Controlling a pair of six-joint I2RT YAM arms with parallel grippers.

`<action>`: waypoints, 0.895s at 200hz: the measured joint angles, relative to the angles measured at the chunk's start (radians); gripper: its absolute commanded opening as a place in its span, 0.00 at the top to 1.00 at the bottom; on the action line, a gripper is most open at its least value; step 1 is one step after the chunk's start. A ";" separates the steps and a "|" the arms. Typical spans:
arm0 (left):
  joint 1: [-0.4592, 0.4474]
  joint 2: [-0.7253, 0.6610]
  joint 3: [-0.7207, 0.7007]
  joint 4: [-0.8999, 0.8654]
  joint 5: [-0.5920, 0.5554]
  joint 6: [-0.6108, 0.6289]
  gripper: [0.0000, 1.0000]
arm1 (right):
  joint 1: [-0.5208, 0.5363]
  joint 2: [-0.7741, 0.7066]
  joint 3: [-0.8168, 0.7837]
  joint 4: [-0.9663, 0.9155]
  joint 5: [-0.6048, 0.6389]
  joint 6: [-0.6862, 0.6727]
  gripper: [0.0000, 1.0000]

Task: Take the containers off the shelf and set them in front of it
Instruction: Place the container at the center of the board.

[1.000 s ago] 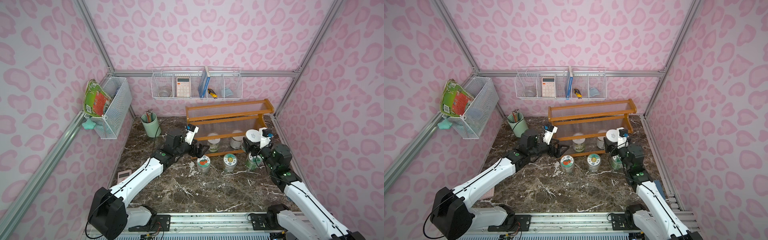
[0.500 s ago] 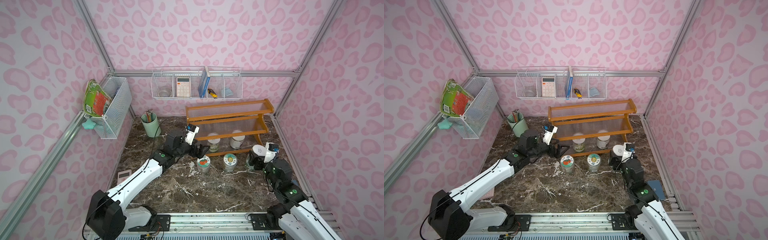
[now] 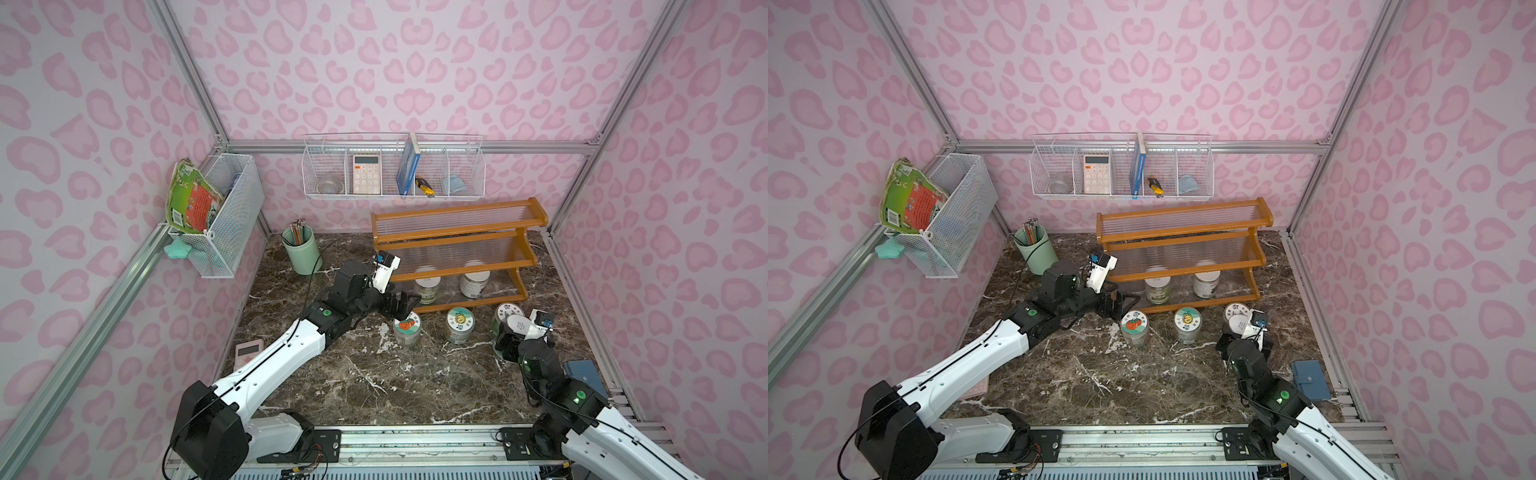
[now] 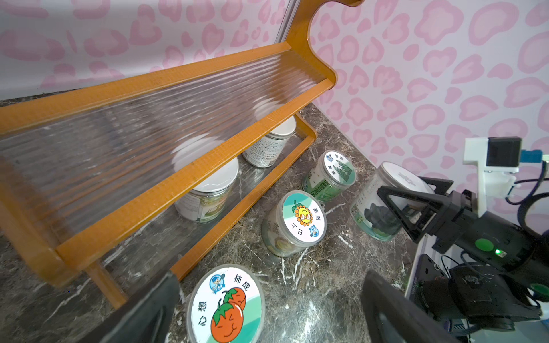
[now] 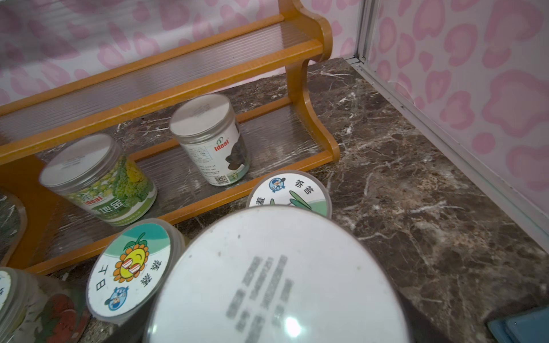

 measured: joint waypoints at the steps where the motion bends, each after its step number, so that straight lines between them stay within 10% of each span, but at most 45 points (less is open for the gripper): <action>1: 0.000 0.000 0.000 0.000 0.000 0.000 0.00 | 0.002 0.001 -0.001 0.000 0.003 0.003 0.22; 179: -0.023 0.034 0.029 -0.015 -0.011 0.003 0.01 | 0.025 0.297 0.023 -0.107 0.218 0.380 0.20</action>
